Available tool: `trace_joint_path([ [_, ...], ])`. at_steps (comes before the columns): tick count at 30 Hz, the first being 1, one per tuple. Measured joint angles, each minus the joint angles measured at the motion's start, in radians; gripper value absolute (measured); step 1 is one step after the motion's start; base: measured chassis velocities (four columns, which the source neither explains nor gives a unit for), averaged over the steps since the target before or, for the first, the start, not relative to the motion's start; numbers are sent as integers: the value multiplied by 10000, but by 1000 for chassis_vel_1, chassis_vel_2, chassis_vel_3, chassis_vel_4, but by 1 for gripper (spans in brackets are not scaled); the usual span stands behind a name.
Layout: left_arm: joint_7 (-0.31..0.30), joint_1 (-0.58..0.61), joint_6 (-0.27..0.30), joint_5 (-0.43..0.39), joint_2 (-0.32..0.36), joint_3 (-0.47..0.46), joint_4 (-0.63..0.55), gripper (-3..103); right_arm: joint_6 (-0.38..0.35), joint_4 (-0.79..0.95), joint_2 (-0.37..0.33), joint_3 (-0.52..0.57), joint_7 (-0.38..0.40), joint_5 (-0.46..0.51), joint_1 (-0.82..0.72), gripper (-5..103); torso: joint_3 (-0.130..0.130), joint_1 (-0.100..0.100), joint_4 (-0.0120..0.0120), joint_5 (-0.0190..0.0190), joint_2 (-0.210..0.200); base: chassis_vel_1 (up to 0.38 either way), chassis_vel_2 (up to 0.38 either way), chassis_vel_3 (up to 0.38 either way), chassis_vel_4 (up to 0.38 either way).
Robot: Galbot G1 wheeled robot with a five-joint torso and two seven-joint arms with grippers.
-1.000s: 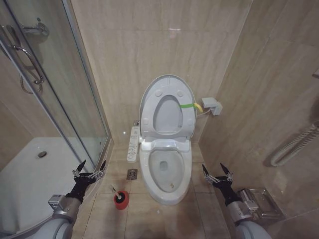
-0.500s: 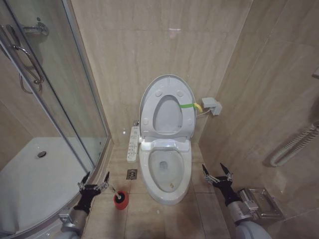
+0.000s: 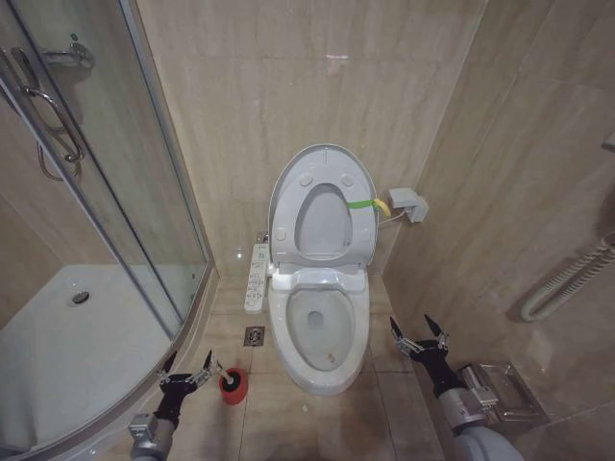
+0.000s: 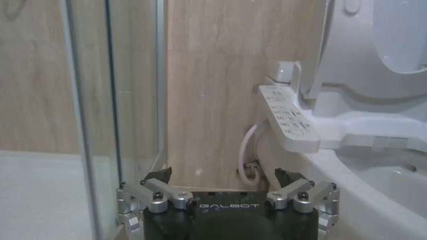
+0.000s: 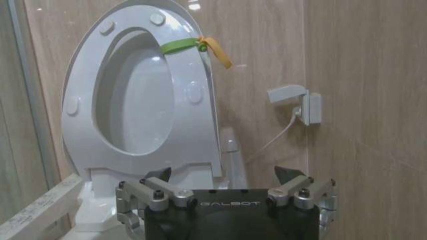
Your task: Open the toilet lid, clean the toilet bowl with a toilet brush, close the toilet lid, and flush.
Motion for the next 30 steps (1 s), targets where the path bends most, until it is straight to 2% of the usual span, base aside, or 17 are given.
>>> trace_joint_path([
  [7, 366, -469, -591, 157, 29, 301, 1423, 100, 0, 0, 0, 0, 0, 0, 0, 100, 0, 0, 1, 0, 0, 0, 0, 0, 0],
  [18, 402, -1386, -899, 228, 33, 507, 3073, 100, 0, 0, 0, 0, -1, 0, 0, 100, 0, 1, 1, -1, 0, 0, 0, 0, 0],
  [29, 1063, -2465, -1583, 178, 86, 818, 4646, 102, 0, 0, 0, 0, 0, 0, 1, 100, 0, 2, -1, 0, 0, 0, 0, 0, 0],
  [30, 1108, -2581, -1616, 183, 74, 826, 4813, 98, 0, 0, 0, 0, 0, 0, 0, 100, 1, 2, 0, 0, 0, 0, 0, 0, 0],
])
